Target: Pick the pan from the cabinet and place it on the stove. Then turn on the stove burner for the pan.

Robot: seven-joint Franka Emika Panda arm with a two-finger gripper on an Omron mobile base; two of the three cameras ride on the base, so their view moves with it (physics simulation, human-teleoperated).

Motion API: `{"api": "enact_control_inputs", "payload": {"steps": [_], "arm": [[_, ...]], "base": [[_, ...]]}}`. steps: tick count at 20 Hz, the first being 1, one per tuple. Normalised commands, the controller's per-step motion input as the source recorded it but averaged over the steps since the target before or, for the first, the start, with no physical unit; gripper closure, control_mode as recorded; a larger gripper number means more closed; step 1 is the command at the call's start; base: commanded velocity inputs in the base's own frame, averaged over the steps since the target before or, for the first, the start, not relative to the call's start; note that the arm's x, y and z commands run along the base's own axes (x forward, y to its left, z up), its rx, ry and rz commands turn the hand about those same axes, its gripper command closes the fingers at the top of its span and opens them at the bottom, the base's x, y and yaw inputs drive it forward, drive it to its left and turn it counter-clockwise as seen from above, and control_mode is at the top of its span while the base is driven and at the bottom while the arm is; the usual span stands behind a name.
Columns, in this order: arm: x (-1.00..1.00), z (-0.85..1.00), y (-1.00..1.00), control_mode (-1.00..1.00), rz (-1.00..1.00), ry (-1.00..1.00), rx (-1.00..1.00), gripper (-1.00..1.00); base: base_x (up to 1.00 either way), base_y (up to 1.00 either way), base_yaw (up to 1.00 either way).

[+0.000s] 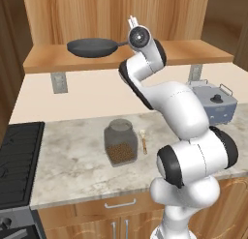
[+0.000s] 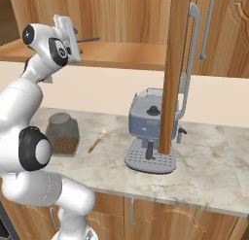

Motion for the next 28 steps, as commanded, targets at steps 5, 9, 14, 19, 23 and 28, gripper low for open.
{"api": "enact_control_inputs", "payload": {"steps": [5,9,14,19,23,28], "arm": [[0.38,-0.01,0.00,-1.00,-0.06,0.01,0.00,-1.00],[0.29,0.00,0.00,-1.00,-0.03,0.00,0.01,-1.00],[0.38,0.06,0.00,-1.00,0.00,0.00,0.03,-1.00],[0.46,0.02,0.00,-1.00,0.00,0.00,0.05,-1.00],[0.45,0.00,0.00,-1.00,0.00,0.00,0.05,-1.00],[0.44,0.00,0.00,-1.00,0.00,0.00,0.05,-1.00]], "base": [[0.00,0.00,0.00],[0.00,0.00,0.00],[0.00,0.00,0.00],[0.00,0.00,0.00],[0.00,0.00,0.00],[0.00,0.00,0.00]]}}
